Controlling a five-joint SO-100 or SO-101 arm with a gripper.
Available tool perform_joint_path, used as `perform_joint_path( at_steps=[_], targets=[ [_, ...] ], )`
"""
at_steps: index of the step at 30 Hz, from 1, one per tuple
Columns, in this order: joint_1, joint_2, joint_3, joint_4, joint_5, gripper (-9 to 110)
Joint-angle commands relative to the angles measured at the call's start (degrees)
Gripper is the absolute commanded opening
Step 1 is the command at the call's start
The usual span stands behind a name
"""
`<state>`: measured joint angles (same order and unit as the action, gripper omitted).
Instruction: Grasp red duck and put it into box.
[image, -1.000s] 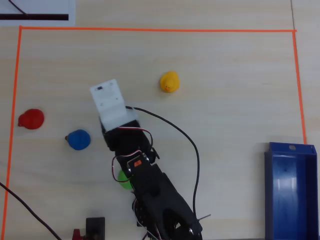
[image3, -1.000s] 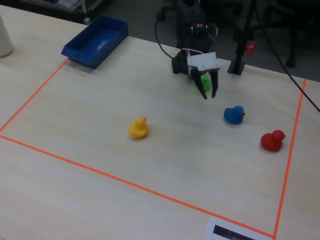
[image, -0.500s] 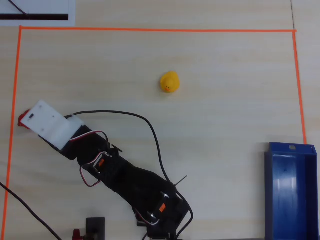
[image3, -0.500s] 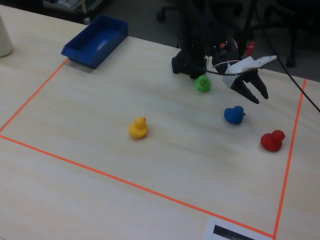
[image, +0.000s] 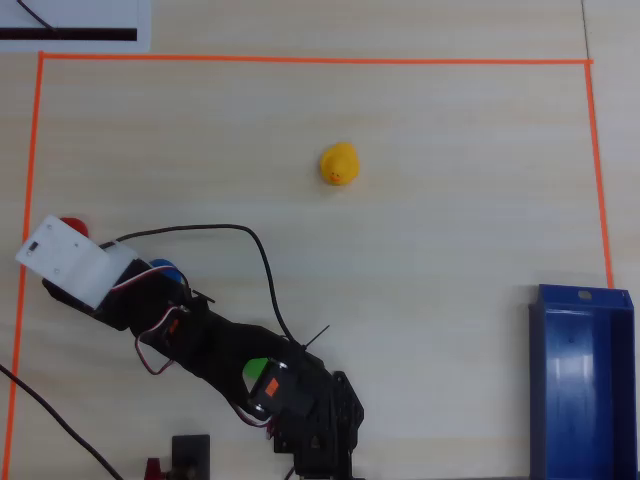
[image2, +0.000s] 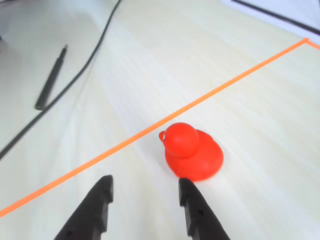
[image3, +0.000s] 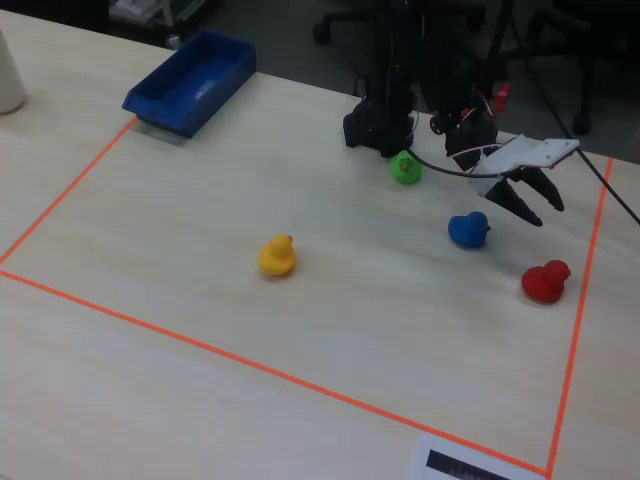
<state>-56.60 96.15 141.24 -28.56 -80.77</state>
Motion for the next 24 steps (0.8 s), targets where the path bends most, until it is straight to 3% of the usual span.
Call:
perform_joint_path(
  at_steps=[1, 10, 24],
  targets=[
    [-0.18, -3.69, -8.96, 2.64, -1.14, 19],
    [3.16, -13.62, -22.41, 8.17, -3.87, 24],
    [5.62, -21.71, -26.63, 8.70, -1.58, 25]
  ],
)
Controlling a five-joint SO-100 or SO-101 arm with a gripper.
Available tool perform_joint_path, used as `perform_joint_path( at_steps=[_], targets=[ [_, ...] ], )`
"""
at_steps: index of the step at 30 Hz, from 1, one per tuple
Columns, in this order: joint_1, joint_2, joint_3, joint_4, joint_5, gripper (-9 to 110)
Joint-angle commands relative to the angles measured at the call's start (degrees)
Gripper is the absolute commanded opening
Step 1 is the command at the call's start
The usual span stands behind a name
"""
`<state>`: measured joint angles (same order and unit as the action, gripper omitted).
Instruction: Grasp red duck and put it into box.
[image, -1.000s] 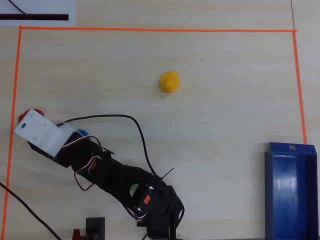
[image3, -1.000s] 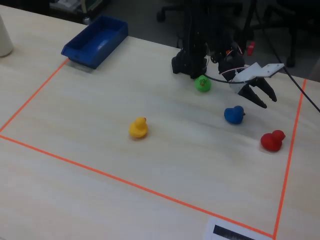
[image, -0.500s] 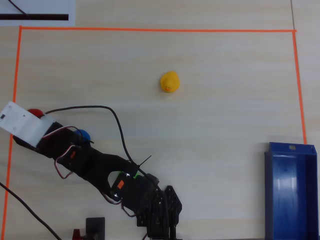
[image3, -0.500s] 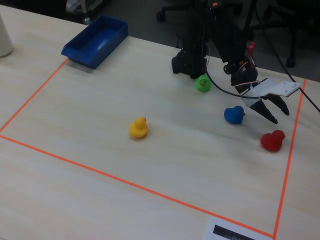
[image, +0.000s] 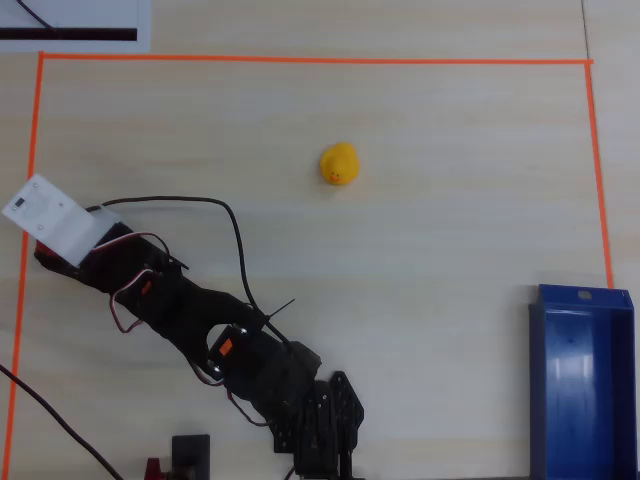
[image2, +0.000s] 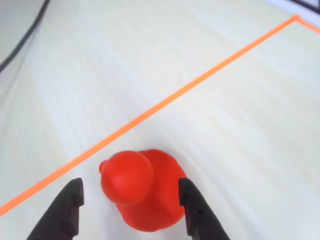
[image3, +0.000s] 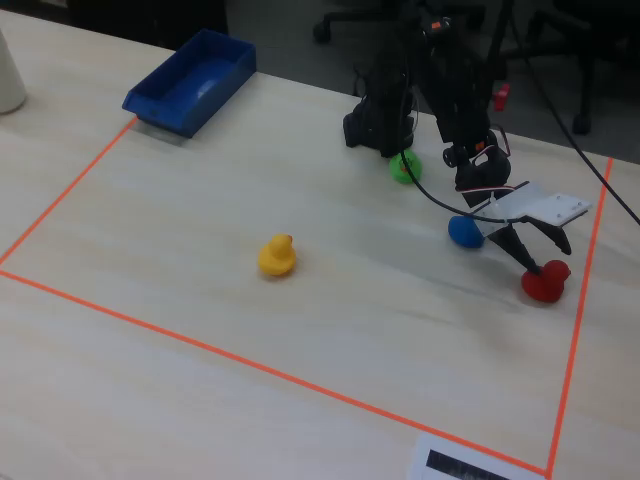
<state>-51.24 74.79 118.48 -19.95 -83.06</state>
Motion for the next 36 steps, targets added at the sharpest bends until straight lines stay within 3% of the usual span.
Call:
perform_joint_path(
  at_steps=[1, 17, 24, 36],
  targets=[
    [0.18, -1.14, -4.48, 0.09, 0.97, 25],
    [-2.64, -6.33, -8.26, 0.18, 4.57, 22],
    [-2.37, -4.83, -8.26, 1.23, 6.15, 0],
    [-1.05, 5.54, -6.15, 8.35, 6.15, 0]
  ],
)
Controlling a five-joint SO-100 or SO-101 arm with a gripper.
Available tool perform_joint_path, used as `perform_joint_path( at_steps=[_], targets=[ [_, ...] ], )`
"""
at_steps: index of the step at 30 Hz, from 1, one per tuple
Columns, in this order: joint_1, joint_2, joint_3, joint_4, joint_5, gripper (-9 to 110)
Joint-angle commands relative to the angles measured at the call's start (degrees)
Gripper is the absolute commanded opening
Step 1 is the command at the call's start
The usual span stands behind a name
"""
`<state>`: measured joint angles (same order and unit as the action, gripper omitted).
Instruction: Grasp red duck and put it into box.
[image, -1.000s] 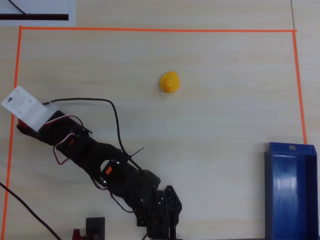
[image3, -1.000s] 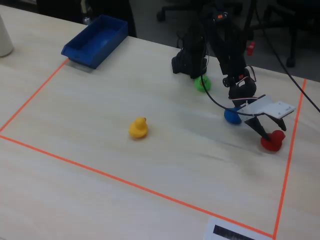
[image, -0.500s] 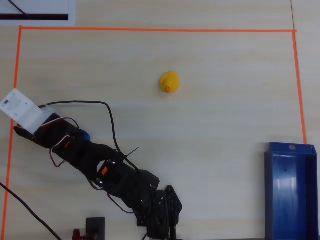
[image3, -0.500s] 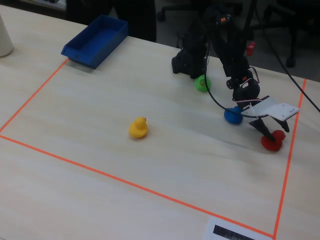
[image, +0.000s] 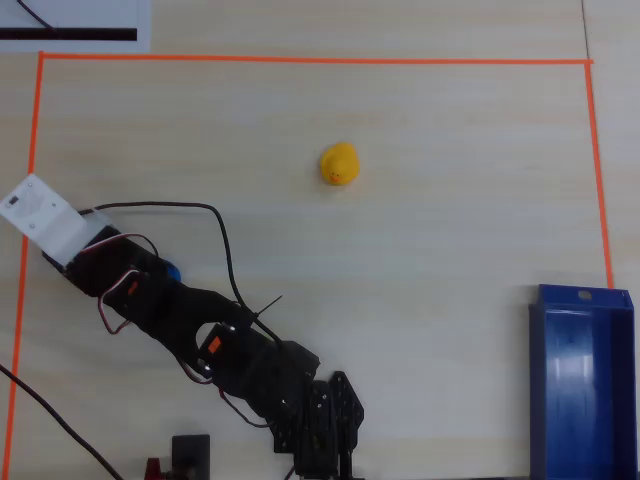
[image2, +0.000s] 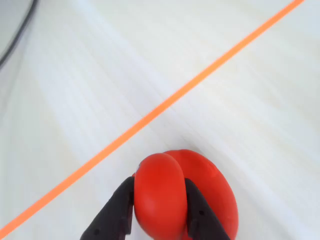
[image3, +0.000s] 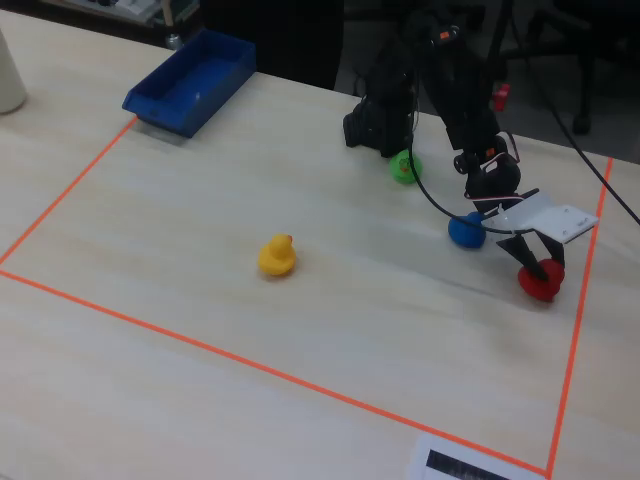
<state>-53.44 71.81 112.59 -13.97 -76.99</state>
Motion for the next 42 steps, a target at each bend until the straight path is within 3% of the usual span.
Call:
perform_joint_path(
  at_steps=[1, 8, 15, 32, 37, 42],
  targets=[
    [2.02, 11.07, -0.53, 4.48, 0.35, 0],
    [17.05, 27.25, -13.89, 27.51, 2.90, 0],
    [46.05, 31.82, -32.34, 54.93, 5.89, 0],
    [123.66, 36.91, -30.23, 79.54, -2.02, 0],
    [136.23, 36.56, -25.40, 81.39, -6.68, 0],
    [140.98, 30.76, -26.98, 77.96, -6.86, 0]
  ],
)
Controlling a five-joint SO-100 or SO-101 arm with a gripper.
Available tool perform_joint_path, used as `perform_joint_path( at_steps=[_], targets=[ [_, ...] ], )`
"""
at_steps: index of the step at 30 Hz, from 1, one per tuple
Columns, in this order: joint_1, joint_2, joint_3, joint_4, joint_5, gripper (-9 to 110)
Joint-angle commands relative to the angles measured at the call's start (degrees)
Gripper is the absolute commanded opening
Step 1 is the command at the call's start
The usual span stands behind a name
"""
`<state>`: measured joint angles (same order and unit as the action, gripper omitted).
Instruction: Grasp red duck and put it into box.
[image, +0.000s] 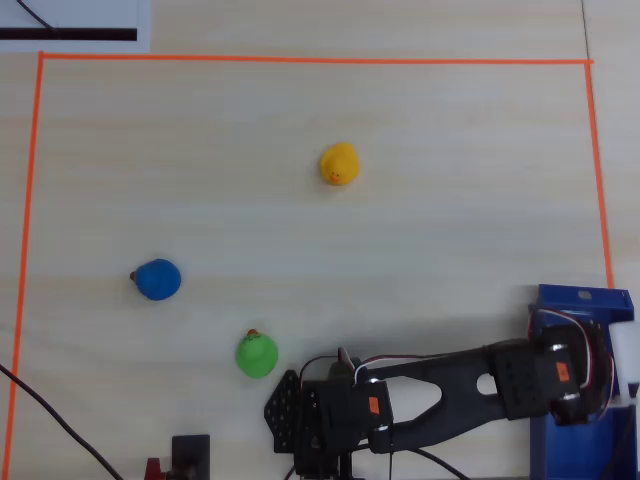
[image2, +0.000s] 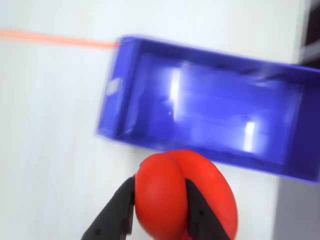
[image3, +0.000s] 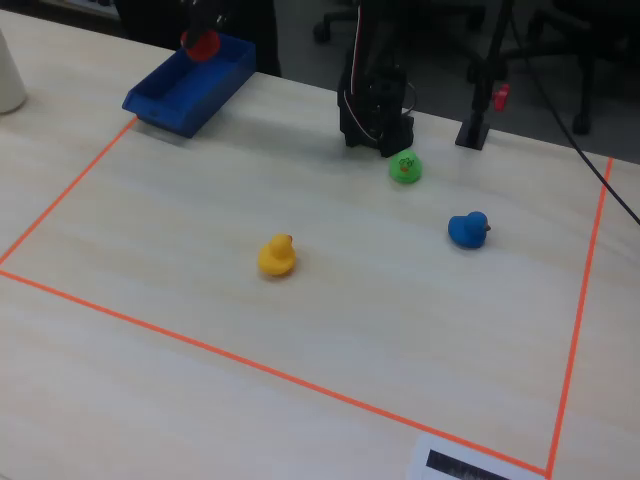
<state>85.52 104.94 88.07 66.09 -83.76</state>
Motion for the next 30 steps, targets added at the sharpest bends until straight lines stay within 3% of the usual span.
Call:
perform_joint_path(
  at_steps=[1, 15, 23, 30],
  targets=[
    [2.29, -4.22, -3.43, -2.90, 0.18, 0],
    [1.14, -26.98, -19.25, -8.44, 0.44, 0],
    [0.44, -33.13, -23.20, -7.12, -2.72, 16],
    [-0.35, -33.57, -24.70, -5.71, -2.46, 17]
  ],
)
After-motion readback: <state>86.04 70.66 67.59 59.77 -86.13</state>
